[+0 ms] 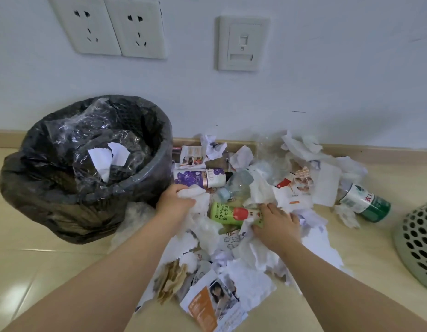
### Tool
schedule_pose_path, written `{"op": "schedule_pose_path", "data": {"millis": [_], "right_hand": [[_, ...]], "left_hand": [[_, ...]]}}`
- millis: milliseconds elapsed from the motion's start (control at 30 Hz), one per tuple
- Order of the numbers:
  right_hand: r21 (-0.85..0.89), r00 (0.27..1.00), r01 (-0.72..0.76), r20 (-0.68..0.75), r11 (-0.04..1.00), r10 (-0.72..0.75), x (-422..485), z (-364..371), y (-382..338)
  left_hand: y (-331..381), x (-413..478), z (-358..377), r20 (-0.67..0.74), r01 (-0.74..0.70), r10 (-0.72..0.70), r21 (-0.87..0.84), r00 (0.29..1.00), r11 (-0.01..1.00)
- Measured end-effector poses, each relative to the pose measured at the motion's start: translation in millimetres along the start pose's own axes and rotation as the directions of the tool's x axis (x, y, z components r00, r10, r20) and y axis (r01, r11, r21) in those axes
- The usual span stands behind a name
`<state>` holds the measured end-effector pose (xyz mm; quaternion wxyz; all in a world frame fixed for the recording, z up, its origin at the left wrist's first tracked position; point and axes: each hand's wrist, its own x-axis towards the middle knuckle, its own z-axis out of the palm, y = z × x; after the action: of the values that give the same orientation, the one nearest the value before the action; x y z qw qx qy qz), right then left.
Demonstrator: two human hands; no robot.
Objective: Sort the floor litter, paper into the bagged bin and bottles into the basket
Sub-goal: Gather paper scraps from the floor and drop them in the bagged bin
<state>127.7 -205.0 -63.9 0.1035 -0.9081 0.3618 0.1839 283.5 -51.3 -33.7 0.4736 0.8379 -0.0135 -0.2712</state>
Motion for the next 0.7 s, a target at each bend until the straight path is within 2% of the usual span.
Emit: {"op": "schedule_pose_path", "data": {"millis": [100,167,267,300,367,433,500,633,700], "right_hand": [[0.118,0.999,-0.048,0.026,0.992,0.045,-7,3,6],[0.178,0.997,-0.067,0.043,0.982,0.060,-12,9,12],[0.258,0.996,-0.089,0.047,0.962,0.080,-23,11,20],[0.299,0.994,-0.110,0.051,0.948,0.099,-25,9,23],[0.335,0.989,-0.149,0.035,0.931,0.146,-28,6,28],[0.356,0.981,-0.166,-0.032,0.920,0.189,-29,3,35],[0.426,0.965,-0.170,-0.112,0.889,0.238,-30,-1,40],[0.442,0.911,-0.035,-0.355,0.896,0.211,-33,-10,37],[0.409,0.916,0.106,-0.394,0.907,0.071,-41,-14,28]], "left_hand": [[-6,-5,9,0.155,-0.095,0.067,0.179,0.986,0.979],[-15,-11,16,0.296,-0.181,0.089,0.301,0.951,0.936],[-36,-17,25,0.434,-0.302,0.054,0.527,0.899,0.794],[-43,-17,25,0.422,-0.312,0.055,0.571,0.905,0.759],[-52,-19,21,0.334,-0.251,0.059,0.566,0.941,0.785],[-53,-18,13,0.238,-0.209,0.089,0.547,0.967,0.810],[-47,-13,7,0.179,-0.228,0.154,0.540,0.972,0.811],[-26,-12,3,0.092,-0.190,0.167,0.478,0.982,0.857],[-20,-14,4,0.109,-0.174,0.139,0.465,0.984,0.868]]}}
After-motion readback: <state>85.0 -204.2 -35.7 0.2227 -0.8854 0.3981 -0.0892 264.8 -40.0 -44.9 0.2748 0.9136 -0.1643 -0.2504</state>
